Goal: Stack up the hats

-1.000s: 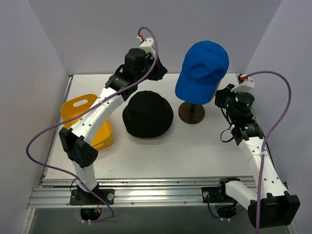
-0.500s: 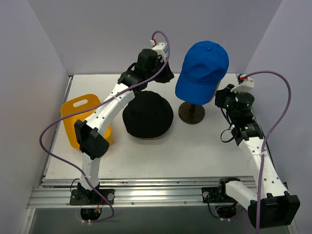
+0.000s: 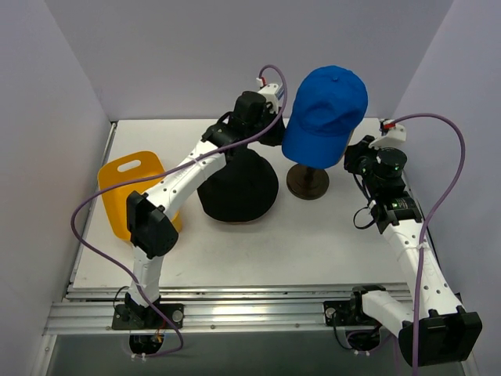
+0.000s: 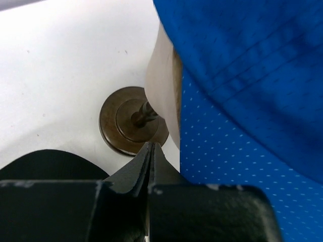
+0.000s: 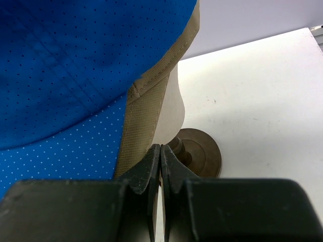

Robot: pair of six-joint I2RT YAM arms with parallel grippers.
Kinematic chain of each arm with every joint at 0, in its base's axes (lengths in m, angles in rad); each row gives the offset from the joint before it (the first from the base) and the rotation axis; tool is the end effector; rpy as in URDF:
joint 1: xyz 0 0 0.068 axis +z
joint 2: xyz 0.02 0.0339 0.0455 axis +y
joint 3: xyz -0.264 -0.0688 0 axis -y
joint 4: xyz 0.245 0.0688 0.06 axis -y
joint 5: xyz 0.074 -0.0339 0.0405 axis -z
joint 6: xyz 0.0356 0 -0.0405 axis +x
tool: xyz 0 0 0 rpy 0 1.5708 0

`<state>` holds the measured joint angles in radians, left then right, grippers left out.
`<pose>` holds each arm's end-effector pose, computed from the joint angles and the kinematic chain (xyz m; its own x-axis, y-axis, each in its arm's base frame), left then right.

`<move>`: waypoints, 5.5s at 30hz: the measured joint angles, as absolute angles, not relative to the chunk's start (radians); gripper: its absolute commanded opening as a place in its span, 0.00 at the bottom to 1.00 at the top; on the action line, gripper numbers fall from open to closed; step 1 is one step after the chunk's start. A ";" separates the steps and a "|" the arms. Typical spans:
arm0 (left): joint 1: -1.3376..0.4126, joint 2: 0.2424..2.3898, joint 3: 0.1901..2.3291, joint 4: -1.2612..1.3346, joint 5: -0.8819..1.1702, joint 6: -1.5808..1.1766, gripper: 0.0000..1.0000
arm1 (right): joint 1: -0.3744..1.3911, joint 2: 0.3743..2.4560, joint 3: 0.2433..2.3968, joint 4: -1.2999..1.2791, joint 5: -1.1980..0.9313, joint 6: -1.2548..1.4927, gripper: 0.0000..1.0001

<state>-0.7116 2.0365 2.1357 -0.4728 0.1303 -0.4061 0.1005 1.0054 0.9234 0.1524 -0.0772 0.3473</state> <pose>0.3591 -0.3158 0.3935 -0.5459 -0.0465 -0.8366 0.5698 0.7114 -0.4113 0.2354 0.0265 0.3838 0.0057 0.3416 -0.9398 -0.1899 0.9231 0.3344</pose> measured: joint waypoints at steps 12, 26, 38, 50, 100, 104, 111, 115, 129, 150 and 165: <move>-0.739 2.020 2.065 -0.443 0.093 -0.406 0.02 | 0.107 1.007 0.923 0.151 -0.067 0.347 0.00; -0.725 2.000 2.115 -0.472 0.061 -0.398 0.02 | 0.114 1.006 0.926 0.140 -0.060 0.327 0.00; -0.763 2.000 2.160 -0.490 -0.025 -0.367 0.02 | 0.117 1.007 0.935 0.129 -0.056 0.321 0.00; -0.766 1.995 2.123 -0.545 -0.102 -0.366 0.02 | 0.118 1.000 0.939 0.089 -0.028 0.319 0.00; -0.931 1.779 1.837 -0.251 0.073 -0.394 0.19 | 0.110 1.246 1.488 -0.069 0.143 0.260 0.19; -0.925 1.692 1.842 -0.332 0.003 -0.363 0.70 | 0.110 1.198 1.489 -0.139 0.135 0.265 0.38; -0.886 1.449 1.778 -0.396 -0.085 -0.359 0.94 | 0.110 0.928 1.258 -0.208 0.093 0.319 1.00; -0.884 1.269 1.617 -0.394 -0.122 -0.365 0.94 | 0.114 0.791 1.150 -0.256 0.051 0.344 1.00; -0.892 0.734 1.021 -0.413 -0.176 -0.385 0.94 | 0.178 0.438 0.997 -0.402 -0.051 0.393 1.00; -0.895 0.628 0.963 -0.355 -0.156 -0.389 0.94 | 0.192 0.444 0.968 -0.437 -0.063 0.397 1.00; -0.895 0.642 0.961 -0.355 -0.156 -0.389 0.94 | 0.193 0.447 0.962 -0.430 -0.071 0.397 1.00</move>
<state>-0.8951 0.6422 0.9607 -0.3553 -0.1562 -0.3889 0.1928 0.4469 0.9615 -0.4305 -0.0708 0.3965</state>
